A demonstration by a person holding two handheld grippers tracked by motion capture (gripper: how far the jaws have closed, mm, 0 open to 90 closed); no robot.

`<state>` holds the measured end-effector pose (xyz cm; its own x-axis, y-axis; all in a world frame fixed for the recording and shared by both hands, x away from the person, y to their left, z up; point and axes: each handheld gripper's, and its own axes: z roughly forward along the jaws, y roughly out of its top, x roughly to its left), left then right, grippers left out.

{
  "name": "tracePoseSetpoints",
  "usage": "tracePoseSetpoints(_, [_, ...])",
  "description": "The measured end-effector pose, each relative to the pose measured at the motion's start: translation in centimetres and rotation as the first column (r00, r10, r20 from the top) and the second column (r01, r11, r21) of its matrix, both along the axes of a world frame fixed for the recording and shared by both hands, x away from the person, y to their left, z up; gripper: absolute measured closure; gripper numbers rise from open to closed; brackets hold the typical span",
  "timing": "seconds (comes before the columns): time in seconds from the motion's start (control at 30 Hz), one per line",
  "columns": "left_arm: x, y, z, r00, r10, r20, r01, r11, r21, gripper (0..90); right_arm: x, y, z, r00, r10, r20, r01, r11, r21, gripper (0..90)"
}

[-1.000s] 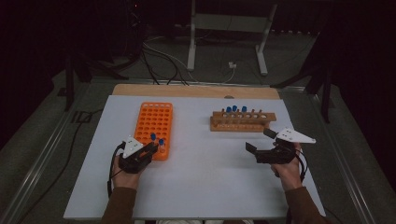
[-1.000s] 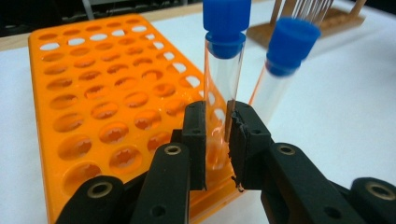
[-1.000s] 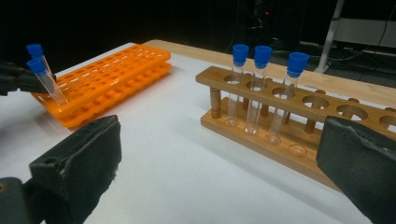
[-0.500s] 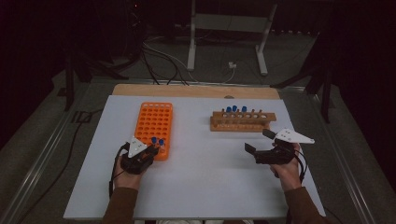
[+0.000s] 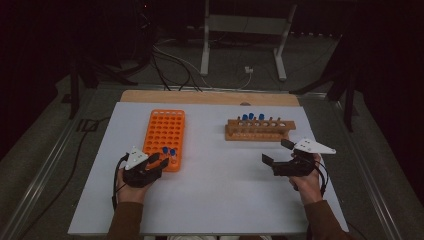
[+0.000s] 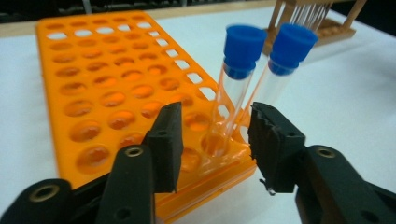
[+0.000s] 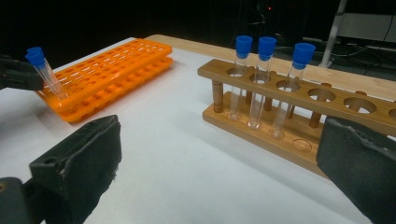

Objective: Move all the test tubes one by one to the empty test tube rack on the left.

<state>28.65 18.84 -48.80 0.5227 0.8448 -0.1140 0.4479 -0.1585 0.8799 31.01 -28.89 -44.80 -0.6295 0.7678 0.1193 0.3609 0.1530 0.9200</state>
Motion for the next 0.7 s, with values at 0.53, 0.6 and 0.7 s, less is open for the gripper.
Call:
tracePoseSetpoints(0.53, [-0.6, 1.3, 0.9, 0.9952, 0.071, 0.068, -0.066, 0.9952, -0.072, 14.6, 0.3, 0.1, 1.0, 0.9995, -0.027, 0.015, 0.027, 0.9996, 0.008, 0.4])
tracePoseSetpoints(0.6, [-0.5, 1.4, 0.8, 0.9955, 0.077, 0.055, -0.073, 0.9949, -0.069, 8.0, 0.5, 0.0, 1.5, 0.9993, -0.032, 0.017, 0.032, 0.9994, 0.012, 0.4])
tracePoseSetpoints(0.7, [-0.5, 1.5, 0.8, 0.9954, 0.080, 0.053, -0.076, 0.9944, -0.073, 1.8, 1.1, -0.1, 2.2, 0.9991, -0.036, 0.024, 0.035, 0.9992, 0.019, 0.4])
